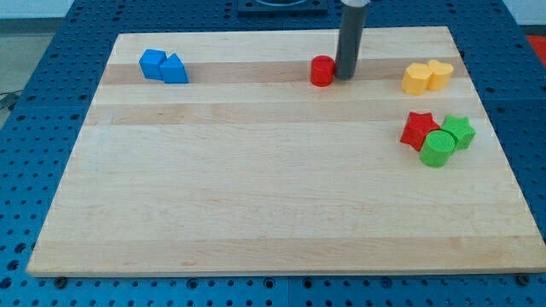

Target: Push the red circle into the red star

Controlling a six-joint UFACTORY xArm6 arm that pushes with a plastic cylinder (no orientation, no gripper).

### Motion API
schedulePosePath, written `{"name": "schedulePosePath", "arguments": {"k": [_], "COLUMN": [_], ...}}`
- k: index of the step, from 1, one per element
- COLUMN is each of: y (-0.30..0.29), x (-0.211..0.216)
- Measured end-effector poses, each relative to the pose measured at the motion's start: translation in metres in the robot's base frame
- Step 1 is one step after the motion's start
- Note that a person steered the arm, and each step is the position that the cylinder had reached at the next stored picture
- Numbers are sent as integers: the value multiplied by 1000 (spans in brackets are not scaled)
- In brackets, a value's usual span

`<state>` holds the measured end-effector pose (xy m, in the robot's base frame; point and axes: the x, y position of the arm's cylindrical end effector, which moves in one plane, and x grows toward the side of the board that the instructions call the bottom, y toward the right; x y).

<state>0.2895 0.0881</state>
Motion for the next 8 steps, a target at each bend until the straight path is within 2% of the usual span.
{"name": "schedulePosePath", "arguments": {"k": [1, 2, 4, 5, 8], "y": [15, 1, -82, -69, 33], "x": [-39, -39, -38, -34, 100]}}
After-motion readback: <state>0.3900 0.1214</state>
